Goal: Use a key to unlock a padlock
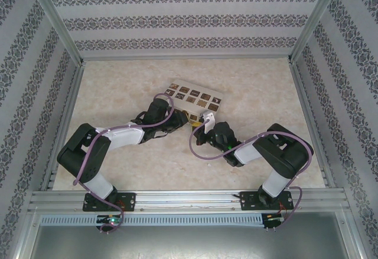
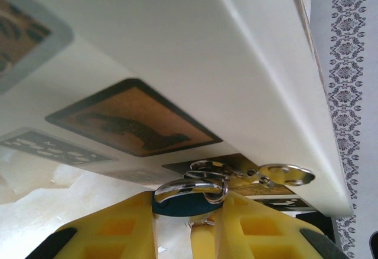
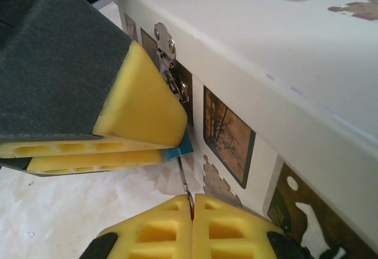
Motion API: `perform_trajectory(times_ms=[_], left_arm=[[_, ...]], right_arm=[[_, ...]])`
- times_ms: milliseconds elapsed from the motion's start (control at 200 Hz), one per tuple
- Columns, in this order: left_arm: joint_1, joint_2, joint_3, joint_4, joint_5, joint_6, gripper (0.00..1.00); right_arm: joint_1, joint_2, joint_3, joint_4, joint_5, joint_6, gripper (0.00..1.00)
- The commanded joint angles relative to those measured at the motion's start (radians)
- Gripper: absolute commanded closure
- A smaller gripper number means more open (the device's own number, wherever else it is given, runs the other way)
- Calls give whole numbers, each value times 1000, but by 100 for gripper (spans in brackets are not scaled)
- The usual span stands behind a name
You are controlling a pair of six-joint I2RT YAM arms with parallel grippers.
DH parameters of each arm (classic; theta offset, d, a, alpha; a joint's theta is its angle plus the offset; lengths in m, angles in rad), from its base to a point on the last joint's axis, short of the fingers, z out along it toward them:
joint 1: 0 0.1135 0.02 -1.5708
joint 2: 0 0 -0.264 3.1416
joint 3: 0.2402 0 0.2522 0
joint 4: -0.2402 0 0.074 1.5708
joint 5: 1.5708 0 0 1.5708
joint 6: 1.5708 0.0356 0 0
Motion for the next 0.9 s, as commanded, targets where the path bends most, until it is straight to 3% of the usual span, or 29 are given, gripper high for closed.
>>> perform_trajectory(times_ms=[0,899], left_arm=[[-11,-5,32,31,33,-33,75],[-11,2,59,27,67,-79,76]], right_arm=[[-18,9,5,37,11,11,100],[-49,129,71,278,-103,83,100]])
